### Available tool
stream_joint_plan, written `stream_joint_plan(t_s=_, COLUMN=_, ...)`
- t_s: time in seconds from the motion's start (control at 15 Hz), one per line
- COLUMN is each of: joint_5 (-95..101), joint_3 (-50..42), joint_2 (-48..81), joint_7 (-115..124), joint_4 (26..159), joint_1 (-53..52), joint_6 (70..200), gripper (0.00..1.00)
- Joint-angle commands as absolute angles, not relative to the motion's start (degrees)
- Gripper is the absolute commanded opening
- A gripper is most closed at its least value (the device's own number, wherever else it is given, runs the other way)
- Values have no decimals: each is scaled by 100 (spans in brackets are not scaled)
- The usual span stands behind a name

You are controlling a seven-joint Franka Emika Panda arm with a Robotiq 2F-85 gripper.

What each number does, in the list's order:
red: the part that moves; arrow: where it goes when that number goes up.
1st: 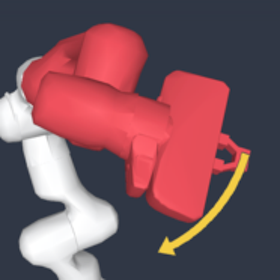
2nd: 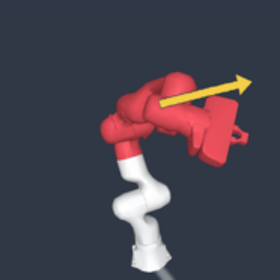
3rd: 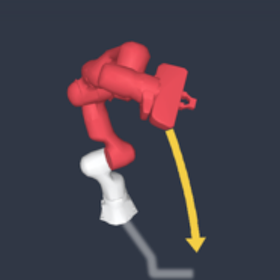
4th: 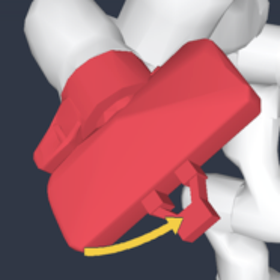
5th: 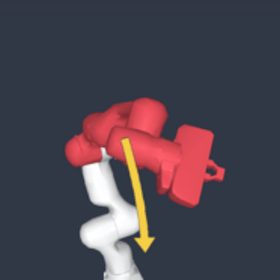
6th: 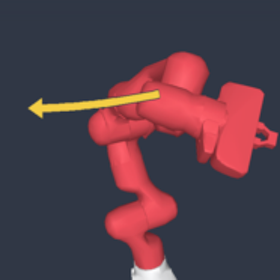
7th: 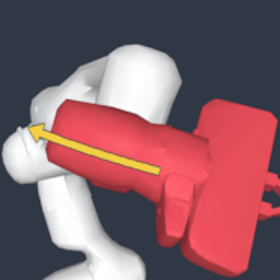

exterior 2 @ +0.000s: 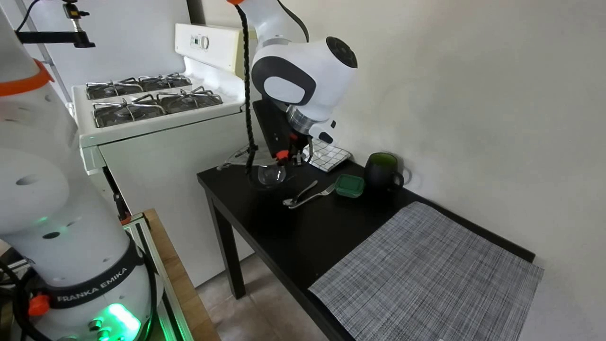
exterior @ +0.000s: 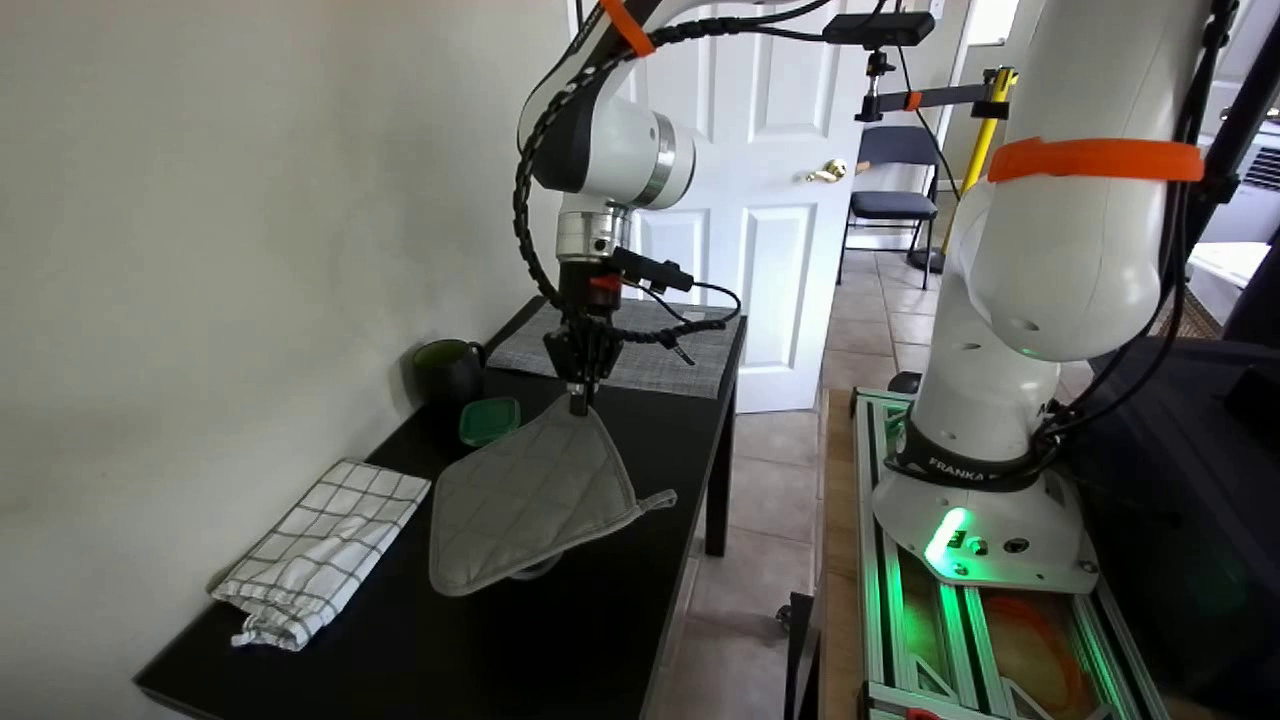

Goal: Put the grey potholder on the glass cup

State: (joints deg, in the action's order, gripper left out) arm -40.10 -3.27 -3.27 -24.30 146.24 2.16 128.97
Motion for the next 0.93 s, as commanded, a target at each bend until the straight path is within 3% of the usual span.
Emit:
stream_joint_plan(t_s=0.0, joint_5=-3984, joint_3=-271, joint_2=-194, joint_7=-2433, joint_4=14565, joint_1=158, joint_6=13025, gripper=2)
stream_joint_plan(t_s=0.27, joint_5=-3822, joint_3=-255, joint_2=-59, joint_7=-2315, joint_4=14550, joint_1=180, joint_6=12990, gripper=2)
stream_joint_plan(t_s=0.33, joint_5=-3805, joint_3=-253, joint_2=-33, joint_7=-2303, joint_4=14544, joint_1=183, joint_6=12971, gripper=31)
stream_joint_plan(t_s=0.47, joint_5=-3763, joint_3=-250, joint_2=3, joint_7=-2298, joint_4=14536, joint_1=188, joint_6=12936, gripper=39)
stream_joint_plan(t_s=0.87, joint_5=-3789, joint_3=-246, joint_2=54, joint_7=-2316, joint_4=14498, joint_1=204, joint_6=12880, gripper=83)
